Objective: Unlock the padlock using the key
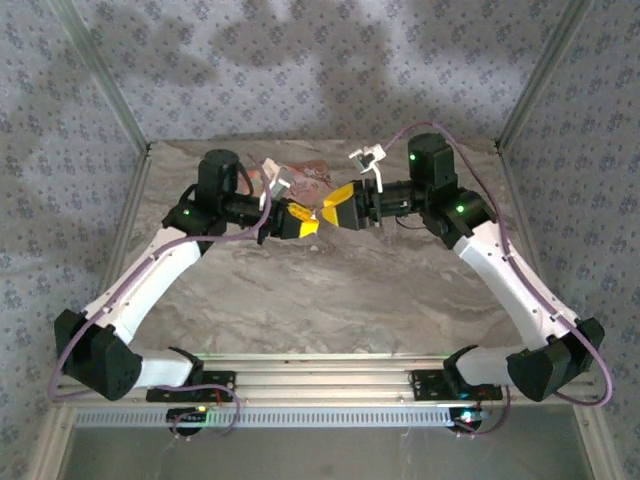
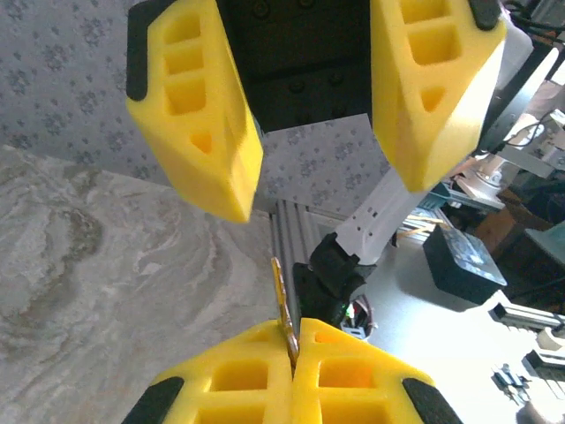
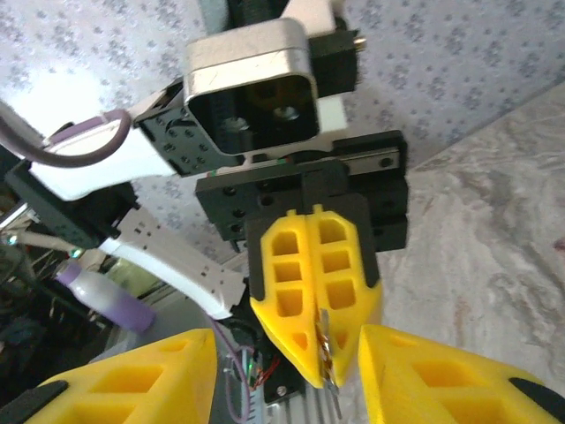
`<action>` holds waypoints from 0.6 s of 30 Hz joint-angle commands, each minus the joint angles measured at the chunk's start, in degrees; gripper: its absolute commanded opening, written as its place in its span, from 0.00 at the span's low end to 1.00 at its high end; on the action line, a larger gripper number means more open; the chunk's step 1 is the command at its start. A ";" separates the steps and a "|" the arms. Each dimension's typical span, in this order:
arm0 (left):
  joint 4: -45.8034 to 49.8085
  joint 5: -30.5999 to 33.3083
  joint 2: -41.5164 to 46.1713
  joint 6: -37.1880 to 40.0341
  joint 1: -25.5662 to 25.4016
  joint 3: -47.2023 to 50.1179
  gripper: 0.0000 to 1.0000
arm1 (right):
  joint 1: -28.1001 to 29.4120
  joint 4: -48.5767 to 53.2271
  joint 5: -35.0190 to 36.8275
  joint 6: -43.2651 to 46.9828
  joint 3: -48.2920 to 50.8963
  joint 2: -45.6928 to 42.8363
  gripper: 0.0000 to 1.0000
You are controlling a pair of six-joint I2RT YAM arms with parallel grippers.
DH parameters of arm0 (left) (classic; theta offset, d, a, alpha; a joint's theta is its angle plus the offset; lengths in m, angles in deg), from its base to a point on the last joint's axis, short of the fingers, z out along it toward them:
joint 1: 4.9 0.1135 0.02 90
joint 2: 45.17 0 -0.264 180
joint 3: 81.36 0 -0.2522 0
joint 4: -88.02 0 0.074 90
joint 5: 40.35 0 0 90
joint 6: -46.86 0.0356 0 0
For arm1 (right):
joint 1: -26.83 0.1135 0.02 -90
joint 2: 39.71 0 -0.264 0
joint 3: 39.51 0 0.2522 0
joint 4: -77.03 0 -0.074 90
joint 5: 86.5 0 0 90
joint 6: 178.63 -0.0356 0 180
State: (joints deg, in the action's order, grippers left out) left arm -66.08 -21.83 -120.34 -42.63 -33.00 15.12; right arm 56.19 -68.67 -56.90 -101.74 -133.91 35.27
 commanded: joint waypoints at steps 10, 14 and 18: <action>6.69 -3.93 -1.91 5.02 -2.66 -3.54 0.00 | 2.27 1.27 -2.19 1.34 -2.55 3.32 0.41; 7.11 -3.66 -1.57 5.38 -2.58 -3.54 0.00 | 3.00 0.93 -3.35 0.80 -2.46 3.43 0.35; 6.89 -3.40 -1.15 5.38 -2.20 -3.47 0.00 | 3.44 1.14 -3.62 0.63 -1.65 3.10 0.31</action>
State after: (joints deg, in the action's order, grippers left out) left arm -59.91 -23.21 -122.24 -38.74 -35.38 13.31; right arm 59.15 -67.99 -58.71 -101.19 -134.22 38.44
